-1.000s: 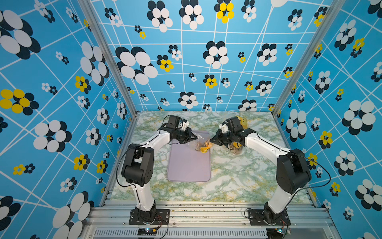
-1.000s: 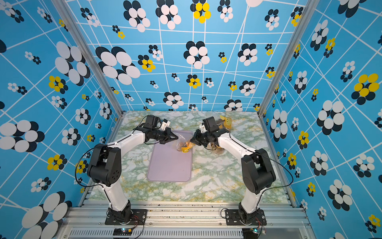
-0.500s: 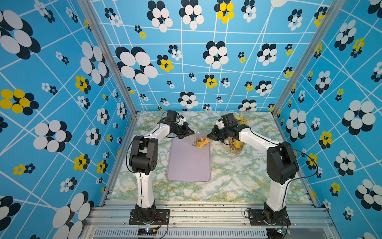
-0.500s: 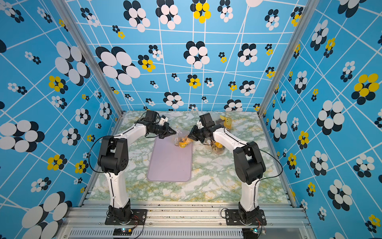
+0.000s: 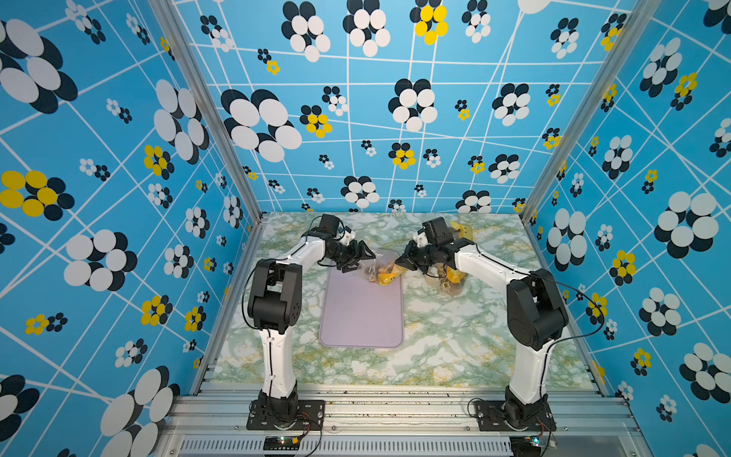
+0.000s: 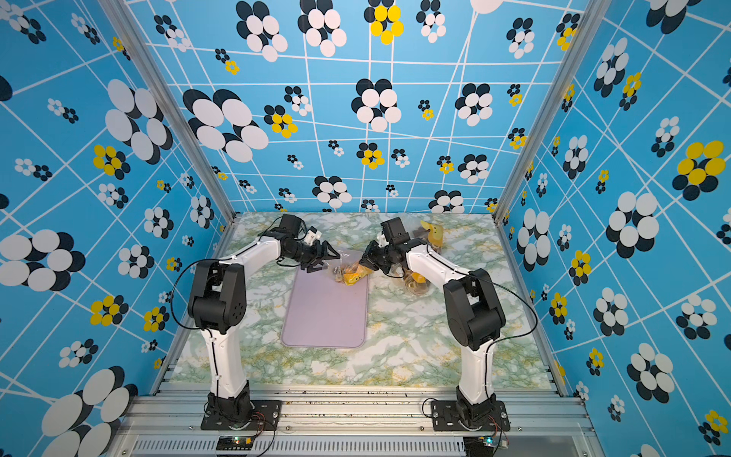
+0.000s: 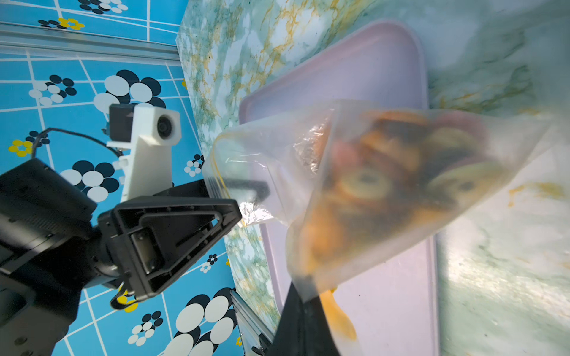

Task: Pour cookies out of the ziploc bag
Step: 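Pour the cookies out of the ziploc bag onto the tray.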

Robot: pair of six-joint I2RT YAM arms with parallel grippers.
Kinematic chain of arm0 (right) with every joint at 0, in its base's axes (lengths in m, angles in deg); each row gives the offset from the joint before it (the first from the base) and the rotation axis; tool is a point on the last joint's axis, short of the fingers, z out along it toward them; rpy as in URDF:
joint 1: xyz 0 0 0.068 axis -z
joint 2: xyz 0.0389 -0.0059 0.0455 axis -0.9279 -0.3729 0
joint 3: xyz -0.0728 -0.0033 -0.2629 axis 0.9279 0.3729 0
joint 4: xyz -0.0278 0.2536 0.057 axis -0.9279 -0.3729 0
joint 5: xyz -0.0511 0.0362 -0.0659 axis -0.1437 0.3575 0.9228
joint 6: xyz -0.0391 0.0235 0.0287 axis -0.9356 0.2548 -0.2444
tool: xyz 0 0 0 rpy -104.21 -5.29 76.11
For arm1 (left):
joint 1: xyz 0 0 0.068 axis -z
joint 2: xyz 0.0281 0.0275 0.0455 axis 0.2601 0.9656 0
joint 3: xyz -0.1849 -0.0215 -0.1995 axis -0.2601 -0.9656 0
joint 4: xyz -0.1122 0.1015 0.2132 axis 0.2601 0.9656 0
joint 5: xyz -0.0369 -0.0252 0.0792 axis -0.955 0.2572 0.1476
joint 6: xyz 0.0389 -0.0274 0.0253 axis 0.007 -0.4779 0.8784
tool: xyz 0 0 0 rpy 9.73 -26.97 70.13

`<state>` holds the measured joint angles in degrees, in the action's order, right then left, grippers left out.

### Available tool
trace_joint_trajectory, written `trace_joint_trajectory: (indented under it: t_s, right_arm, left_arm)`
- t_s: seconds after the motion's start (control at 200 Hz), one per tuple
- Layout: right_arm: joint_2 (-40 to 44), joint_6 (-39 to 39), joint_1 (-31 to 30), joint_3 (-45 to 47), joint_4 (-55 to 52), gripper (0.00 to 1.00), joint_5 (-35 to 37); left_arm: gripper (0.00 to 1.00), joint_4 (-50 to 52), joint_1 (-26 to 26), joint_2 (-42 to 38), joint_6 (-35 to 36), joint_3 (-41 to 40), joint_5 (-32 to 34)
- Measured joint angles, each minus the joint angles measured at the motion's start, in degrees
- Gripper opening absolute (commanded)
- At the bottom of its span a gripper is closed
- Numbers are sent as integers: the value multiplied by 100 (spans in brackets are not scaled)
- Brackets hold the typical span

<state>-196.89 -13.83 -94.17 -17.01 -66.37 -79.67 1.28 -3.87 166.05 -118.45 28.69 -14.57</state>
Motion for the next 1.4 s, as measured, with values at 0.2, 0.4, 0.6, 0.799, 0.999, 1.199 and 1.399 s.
trace_joint_trajectory:
  t_s: [0.2, 0.4, 0.6, 0.799, 0.999, 1.199, 1.399]
  right_arm:
    - [-87, 15, 0, -229, -70, 0, 0]
    - [-210, 9, 0, -616, -267, 0, 0]
    - [-227, -7, 2, -852, -398, 0, 0]
    - [-278, -11, 2, -1001, -544, 0, 0]
    - [-323, -33, 2, -1147, -673, 0, 2]
    - [-431, -103, 2, -1537, -890, 0, 0]
    - [-522, -120, 2, -1777, -1027, 0, -2]
  left_arm:
    - [51, 138, 2, -291, 179, -68, 306]
    - [33, 291, 4, -229, 308, 35, 363]
    - [26, 334, 4, -50, 358, 133, 363]
    - [19, 387, 4, 103, 358, 240, 389]
    - [12, 422, -13, 114, 361, 249, 452]
    - [10, 435, -144, 114, 358, 251, 450]
    - [9, 435, -297, 114, 358, 249, 455]
